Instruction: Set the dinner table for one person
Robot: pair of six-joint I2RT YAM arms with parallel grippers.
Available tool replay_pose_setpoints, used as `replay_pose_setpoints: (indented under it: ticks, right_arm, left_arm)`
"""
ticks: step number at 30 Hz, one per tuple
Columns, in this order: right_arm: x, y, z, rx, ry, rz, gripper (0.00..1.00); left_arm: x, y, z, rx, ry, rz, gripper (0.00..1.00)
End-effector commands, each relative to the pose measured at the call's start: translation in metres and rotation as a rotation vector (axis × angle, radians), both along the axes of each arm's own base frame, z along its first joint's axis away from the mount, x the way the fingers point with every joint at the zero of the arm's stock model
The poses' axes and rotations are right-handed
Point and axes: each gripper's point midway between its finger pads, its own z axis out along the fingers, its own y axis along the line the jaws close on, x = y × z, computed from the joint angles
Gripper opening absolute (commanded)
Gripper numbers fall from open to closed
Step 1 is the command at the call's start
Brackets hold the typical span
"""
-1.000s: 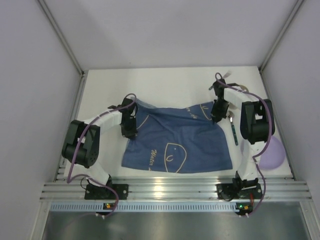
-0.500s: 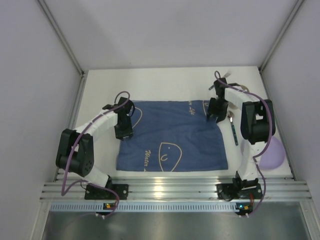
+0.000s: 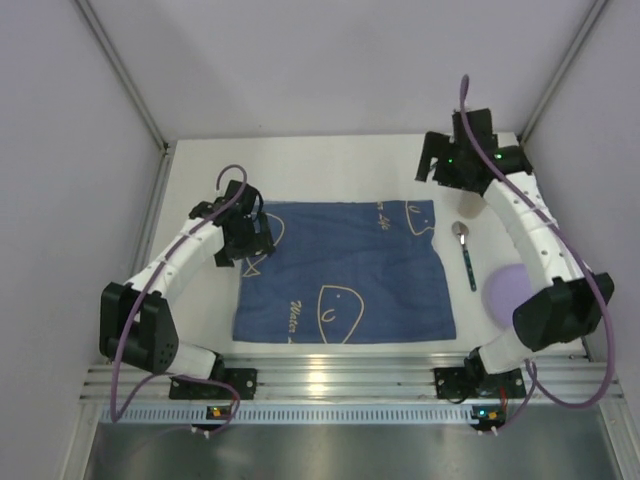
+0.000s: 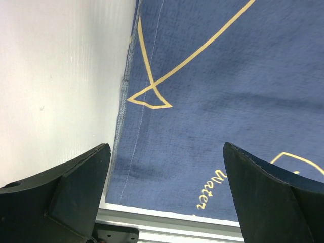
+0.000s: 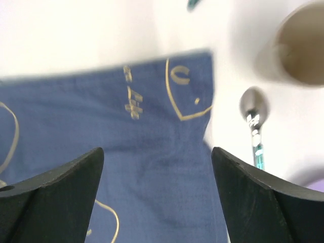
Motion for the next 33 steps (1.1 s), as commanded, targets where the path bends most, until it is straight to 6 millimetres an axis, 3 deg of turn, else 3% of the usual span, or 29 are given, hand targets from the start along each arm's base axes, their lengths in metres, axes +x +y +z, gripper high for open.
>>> replay_pose_setpoints:
  ticks: [1,7,17,21,27,30,31,33]
  right_arm:
    - [0.010,-0.048,0.067,-0.139,-0.183,-0.145,0.88]
    - [0.026,-0.091,0.051,-0.163,-0.099,-0.252,0.87]
    - [0.074,-0.118,0.027,-0.171,-0.047,-0.301,0.82]
    - [0.090,-0.124,0.002,-0.188,0.005,-0.308,0.81]
    - [0.095,-0.124,-0.043,-0.211,0.102,-0.296,0.74]
    - [0.096,-0.119,-0.058,-0.216,0.134,-0.275,0.60]
    - [0.096,-0.119,-0.060,-0.223,0.139,-0.270,0.48]
    - [0.094,-0.119,-0.067,-0.230,0.155,-0.264,0.43]
  left_arm:
    - [0.005,0.001,0.023,-0.013,-0.062,0.023,0.98]
    - [-0.004,-0.003,0.021,-0.044,-0.060,0.006,0.98]
    - [-0.022,-0.003,0.024,-0.085,-0.096,0.005,0.98]
    - [-0.028,0.000,0.026,-0.092,-0.114,0.009,0.98]
    - [-0.041,0.007,0.023,-0.080,-0.122,0.019,0.98]
    - [-0.045,0.008,0.016,-0.078,-0.111,0.020,0.98]
    - [-0.044,0.007,0.016,-0.078,-0.110,0.020,0.98]
    - [-0.043,0.006,0.015,-0.081,-0.107,0.016,0.98]
